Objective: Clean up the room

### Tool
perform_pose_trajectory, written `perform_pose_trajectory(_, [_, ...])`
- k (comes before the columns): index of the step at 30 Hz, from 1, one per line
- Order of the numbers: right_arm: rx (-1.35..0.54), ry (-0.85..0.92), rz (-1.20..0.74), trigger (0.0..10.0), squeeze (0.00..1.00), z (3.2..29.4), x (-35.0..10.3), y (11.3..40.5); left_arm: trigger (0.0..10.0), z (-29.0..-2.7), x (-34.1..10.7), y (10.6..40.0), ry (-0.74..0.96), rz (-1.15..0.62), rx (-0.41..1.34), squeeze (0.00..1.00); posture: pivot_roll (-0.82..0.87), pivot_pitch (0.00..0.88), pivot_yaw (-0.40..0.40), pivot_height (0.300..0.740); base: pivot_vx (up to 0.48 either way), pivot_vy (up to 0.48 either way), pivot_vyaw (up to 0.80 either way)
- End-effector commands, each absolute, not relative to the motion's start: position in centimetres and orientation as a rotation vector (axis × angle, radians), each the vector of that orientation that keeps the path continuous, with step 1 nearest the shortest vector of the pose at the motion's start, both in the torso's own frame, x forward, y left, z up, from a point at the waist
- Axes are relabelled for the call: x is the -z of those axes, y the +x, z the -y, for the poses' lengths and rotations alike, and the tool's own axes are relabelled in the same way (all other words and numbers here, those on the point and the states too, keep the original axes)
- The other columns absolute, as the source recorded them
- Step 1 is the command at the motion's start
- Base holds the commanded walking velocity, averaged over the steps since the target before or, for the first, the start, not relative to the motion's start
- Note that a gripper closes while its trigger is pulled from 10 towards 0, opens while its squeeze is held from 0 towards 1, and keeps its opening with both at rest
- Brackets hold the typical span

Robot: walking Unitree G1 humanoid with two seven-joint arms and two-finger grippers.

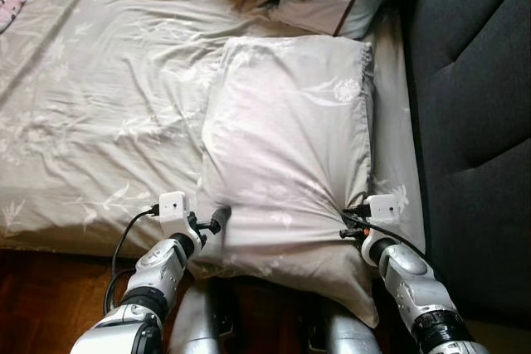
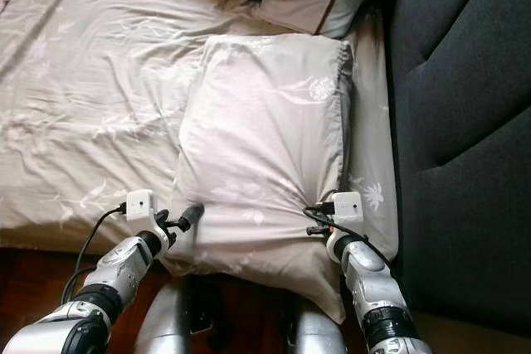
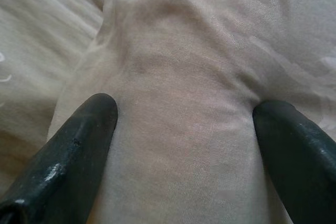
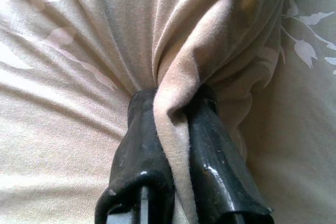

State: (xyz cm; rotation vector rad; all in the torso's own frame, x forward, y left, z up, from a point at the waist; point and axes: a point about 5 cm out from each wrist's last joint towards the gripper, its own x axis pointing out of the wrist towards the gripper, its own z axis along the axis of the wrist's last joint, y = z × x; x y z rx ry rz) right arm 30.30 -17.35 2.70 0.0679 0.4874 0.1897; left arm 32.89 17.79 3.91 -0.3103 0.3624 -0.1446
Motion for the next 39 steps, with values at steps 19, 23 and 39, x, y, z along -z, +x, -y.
perform_pose_trajectory(19, [-0.203,0.11,-0.786,0.0,0.0,17.4,2.2,24.0,0.0,-15.5,-0.1,30.1,-0.326,-0.576,0.238,0.0,-0.32,0.44,-0.111,0.651,0.0,0.0,0.0])
perform_pose_trajectory(23, [-0.209,0.107,-0.789,0.0,0.0,17.3,2.0,24.0,0.0,-15.5,-0.1,30.1,-0.336,-0.574,0.247,0.0,-0.31,0.438,-0.113,0.651,0.0,0.0,0.0])
perform_pose_trajectory(39, [-0.221,0.122,-0.804,0.0,0.0,16.2,2.3,23.7,0.0,-15.1,-0.6,30.3,-0.385,-0.524,0.283,0.0,-0.29,0.421,-0.103,0.651,0.0,0.0,0.0])
